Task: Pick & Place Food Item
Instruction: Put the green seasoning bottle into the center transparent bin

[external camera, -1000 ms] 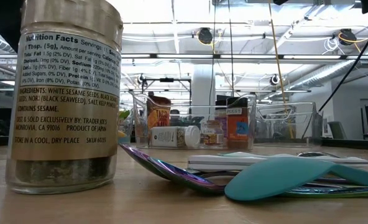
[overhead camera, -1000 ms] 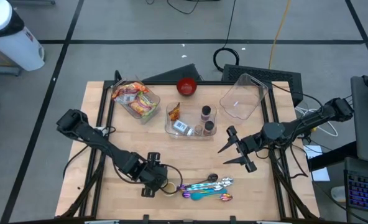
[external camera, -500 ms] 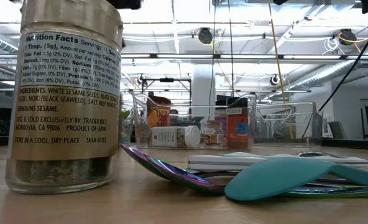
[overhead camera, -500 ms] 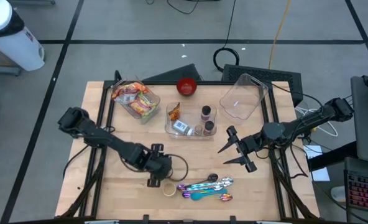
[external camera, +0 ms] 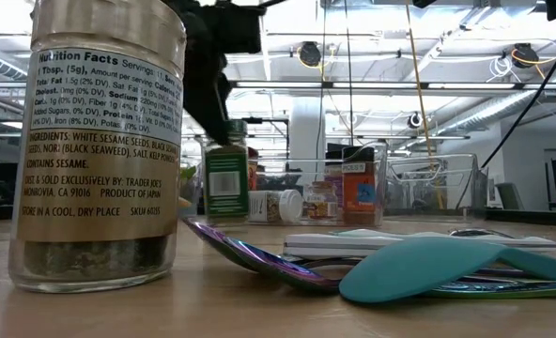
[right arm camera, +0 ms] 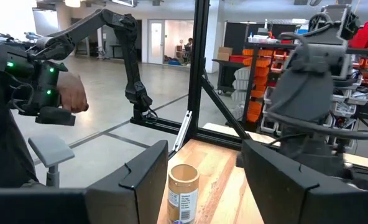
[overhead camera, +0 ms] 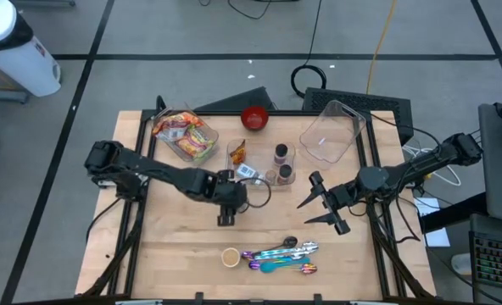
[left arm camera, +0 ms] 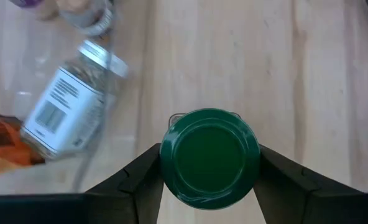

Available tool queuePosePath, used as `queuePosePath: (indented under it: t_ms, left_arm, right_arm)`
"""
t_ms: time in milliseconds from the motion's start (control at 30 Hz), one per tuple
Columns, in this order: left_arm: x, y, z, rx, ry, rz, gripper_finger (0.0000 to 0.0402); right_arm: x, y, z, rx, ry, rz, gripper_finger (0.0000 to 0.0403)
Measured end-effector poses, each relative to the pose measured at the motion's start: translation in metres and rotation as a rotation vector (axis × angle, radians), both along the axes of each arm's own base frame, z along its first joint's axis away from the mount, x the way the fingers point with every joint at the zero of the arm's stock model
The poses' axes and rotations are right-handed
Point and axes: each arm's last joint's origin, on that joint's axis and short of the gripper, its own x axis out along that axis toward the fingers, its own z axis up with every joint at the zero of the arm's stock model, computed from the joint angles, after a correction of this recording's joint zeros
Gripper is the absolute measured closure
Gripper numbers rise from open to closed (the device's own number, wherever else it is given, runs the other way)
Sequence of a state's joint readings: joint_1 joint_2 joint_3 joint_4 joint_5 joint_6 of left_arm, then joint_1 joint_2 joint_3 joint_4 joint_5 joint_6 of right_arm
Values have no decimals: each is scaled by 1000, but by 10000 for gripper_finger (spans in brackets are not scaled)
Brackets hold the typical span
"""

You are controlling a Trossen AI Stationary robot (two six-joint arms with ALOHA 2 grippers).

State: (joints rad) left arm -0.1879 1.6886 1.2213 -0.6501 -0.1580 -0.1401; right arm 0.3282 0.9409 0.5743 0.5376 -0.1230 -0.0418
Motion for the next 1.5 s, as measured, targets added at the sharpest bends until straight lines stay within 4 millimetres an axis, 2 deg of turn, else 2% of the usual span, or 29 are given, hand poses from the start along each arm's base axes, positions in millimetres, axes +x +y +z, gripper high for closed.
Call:
queuePosePath:
  t_ms: [167, 267, 467, 567, 667, 767, 900, 1067, 1267, 1500]
  left_arm:
    - [3, 12, 1, 0, -15, 30, 191]
    - [1, 15, 12, 8, 11, 29, 191]
    - [7, 14, 67, 14, -43, 2, 191]
    - [13, 17, 101, 32, -137, -40, 191]
    - [16, 28, 128, 40, -217, -24, 190]
    - [18, 47, 143, 44, -275, 29, 190]
    - [17, 79, 143, 28, -263, 102, 190]
    - [17, 120, 133, -31, -237, 177, 190]
    - [23, 151, 105, -42, -170, 255, 190]
    - [39, 171, 59, -91, -88, 272, 190]
  right_arm:
    - [0, 0, 0, -1, 3, 0, 206]
    - [0, 0, 0, -2, 4, 0, 206]
    - [0, 0, 0, -7, 0, -15, 206]
    - [0, -1, 0, -6, 1, -27, 206]
    - [0, -1, 0, -5, 2, -26, 206]
    - [0, -1, 0, -3, 2, -24, 206]
    - [0, -1, 0, -3, 2, -24, 206]
    - [0, -1, 0, -6, 1, -23, 206]
    - [0, -1, 0, -6, 1, -23, 206]
    - [0, -1, 0, -6, 2, -23, 206]
